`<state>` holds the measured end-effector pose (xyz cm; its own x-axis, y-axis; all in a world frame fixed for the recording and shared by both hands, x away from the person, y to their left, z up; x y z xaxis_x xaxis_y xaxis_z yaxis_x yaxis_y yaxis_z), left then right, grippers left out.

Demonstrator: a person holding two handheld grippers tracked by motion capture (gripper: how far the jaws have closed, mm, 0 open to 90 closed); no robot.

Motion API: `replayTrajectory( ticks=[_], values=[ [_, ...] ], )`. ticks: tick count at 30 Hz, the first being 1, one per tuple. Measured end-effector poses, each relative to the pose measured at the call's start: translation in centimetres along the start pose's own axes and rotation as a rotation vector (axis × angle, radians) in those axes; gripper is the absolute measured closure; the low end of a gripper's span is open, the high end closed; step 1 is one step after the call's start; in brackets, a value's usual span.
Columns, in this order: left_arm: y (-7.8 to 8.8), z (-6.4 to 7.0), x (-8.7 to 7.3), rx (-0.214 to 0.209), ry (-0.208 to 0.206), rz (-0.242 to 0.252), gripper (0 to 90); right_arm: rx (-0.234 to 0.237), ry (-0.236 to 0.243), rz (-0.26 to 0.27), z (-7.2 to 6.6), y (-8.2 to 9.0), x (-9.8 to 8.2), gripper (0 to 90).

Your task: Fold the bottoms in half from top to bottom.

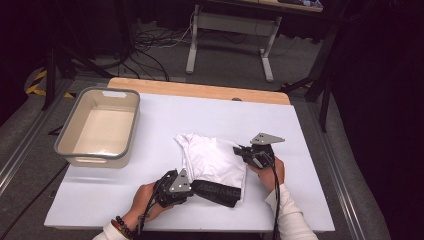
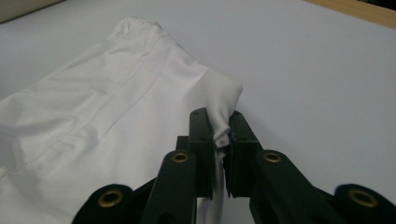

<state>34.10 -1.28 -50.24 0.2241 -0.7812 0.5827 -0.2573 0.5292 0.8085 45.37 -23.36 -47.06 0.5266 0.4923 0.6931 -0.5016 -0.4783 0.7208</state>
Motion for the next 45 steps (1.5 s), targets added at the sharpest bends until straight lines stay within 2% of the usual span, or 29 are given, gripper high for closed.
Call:
replayTrajectory(
  ticks=[15,26,34,45],
  values=[
    [0.3,-0.1,-0.4,0.013,0.008,0.006,77.8,0.0,0.034,0.037,-0.7,1.1,1.0,83.2],
    [1.1,-0.3,-0.9,0.046,0.034,0.024,77.9,0.001,0.056,0.065,-1.2,1.2,2.1,83.3],
    [1.4,-0.4,-1.2,0.055,0.032,0.031,77.9,0.007,0.081,0.084,-1.9,1.2,3.0,83.3],
    [2.0,-0.6,-1.1,0.067,0.027,0.042,77.9,0.002,0.077,0.101,-1.9,1.6,3.4,83.3]
  ],
)
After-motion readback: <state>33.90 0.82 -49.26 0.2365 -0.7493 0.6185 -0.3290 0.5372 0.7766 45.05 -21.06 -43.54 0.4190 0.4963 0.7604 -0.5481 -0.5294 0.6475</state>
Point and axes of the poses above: each handheld gripper's, and its own axes: y roughly backward along the jaws, x roughly out of its top, z roughly to its right, the point moved 7 cm from there along -y, roughly forward along the jaws, and after that the axes turned 11 degrees about -z, right-handed, at the moved point
